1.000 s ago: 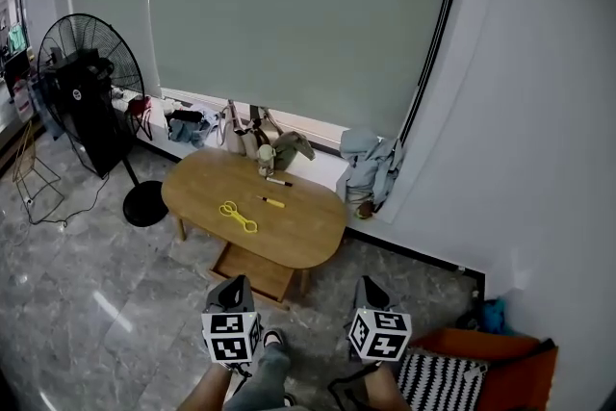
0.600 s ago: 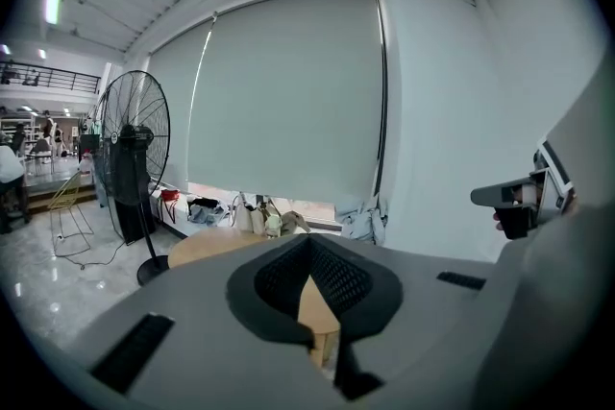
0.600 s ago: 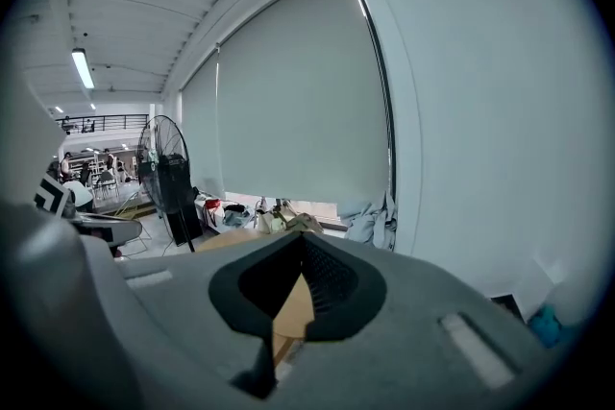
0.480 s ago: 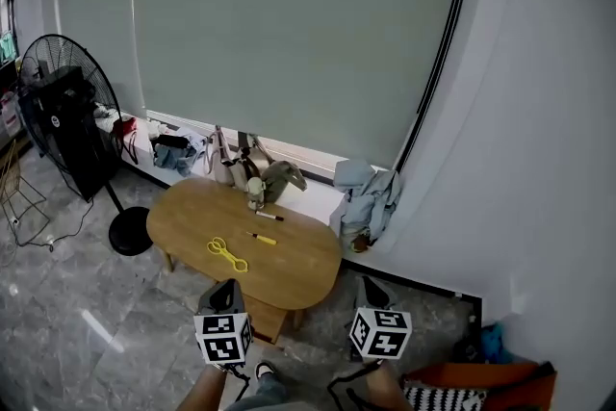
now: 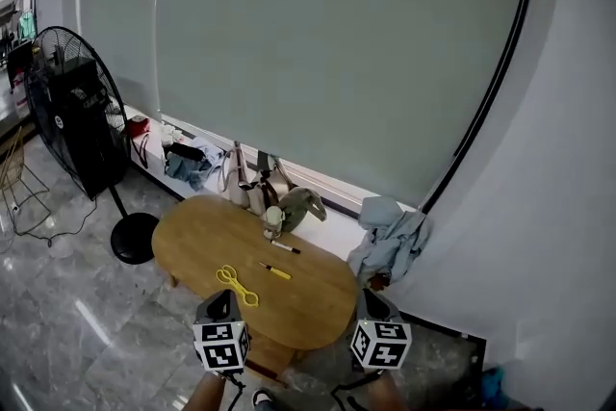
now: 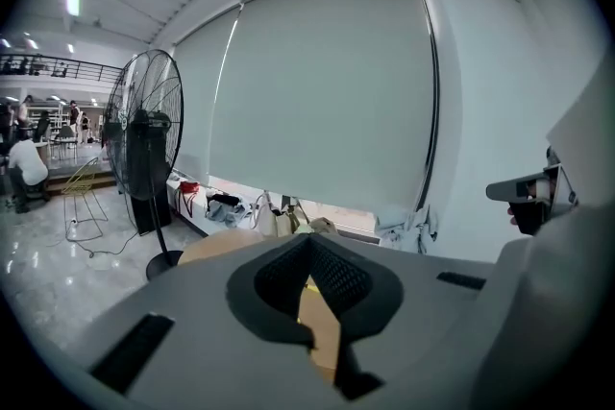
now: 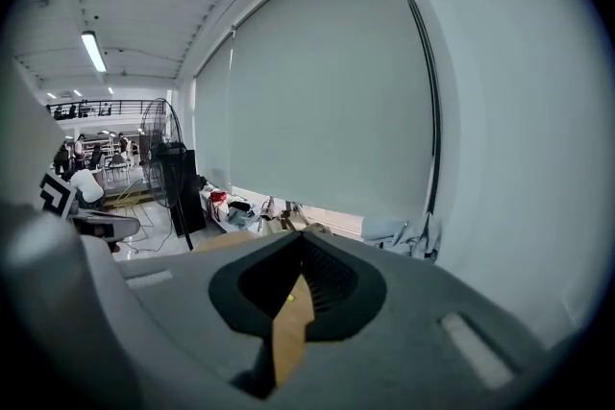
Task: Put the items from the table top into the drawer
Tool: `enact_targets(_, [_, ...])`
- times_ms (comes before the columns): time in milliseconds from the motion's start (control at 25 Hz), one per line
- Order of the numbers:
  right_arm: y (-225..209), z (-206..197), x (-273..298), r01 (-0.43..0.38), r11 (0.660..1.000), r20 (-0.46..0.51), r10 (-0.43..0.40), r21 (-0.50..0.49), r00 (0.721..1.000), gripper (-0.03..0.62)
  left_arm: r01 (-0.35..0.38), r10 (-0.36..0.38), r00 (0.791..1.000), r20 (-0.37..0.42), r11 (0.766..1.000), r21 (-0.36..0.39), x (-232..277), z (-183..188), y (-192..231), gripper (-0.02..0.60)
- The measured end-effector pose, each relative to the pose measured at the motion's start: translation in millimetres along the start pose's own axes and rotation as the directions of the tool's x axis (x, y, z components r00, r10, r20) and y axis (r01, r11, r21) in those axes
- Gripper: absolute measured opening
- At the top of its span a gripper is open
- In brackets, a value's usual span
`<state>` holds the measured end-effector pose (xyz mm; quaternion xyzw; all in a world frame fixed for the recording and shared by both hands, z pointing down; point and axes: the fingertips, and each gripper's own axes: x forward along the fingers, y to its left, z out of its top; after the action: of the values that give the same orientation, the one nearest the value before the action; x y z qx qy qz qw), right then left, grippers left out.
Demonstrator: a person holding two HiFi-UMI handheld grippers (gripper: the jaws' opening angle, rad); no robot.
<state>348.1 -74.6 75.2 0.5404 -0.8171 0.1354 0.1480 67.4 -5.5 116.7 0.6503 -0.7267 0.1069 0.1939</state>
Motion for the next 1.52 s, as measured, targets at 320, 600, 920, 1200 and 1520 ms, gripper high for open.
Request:
enact_targets(320, [26,5,62,-0.088,0.996,-0.070,0.086,-0.027,0.994,0.005,-0.076,0.075,0.997,-0.021,0.995,-0.069,26,6,33,-0.005])
enact_targets(600, [41,19,123,-0.227,0.971,-0.114,0.217,-0.080,0.969,0.005,-0.216,0.212,0.976,-0.041,0.967,-0.132,29,4,49,-0.005])
enact_targets(920, [48,28,183,-0.405,0.905,-0.173,0.382,-0.132,0.908,0.005,-0.419,0.413,0.907,-0.078,0.875,-0.243,23,-7,55,-0.005])
enact_targets(1200, [73,31,206,-0.494,0.856,-0.203,0.461,-0.154,0.864,0.005,-0.508,0.497,0.860,-0.110,0.821,-0.262,11,-18,63,-0.005])
enact_targets(1520, [91,12,220,-0.519,0.837,-0.252,0.472,-0.174,0.845,0.005,-0.538,0.513,0.843,-0.163,0.793,-0.286,8,-43,76,-0.005])
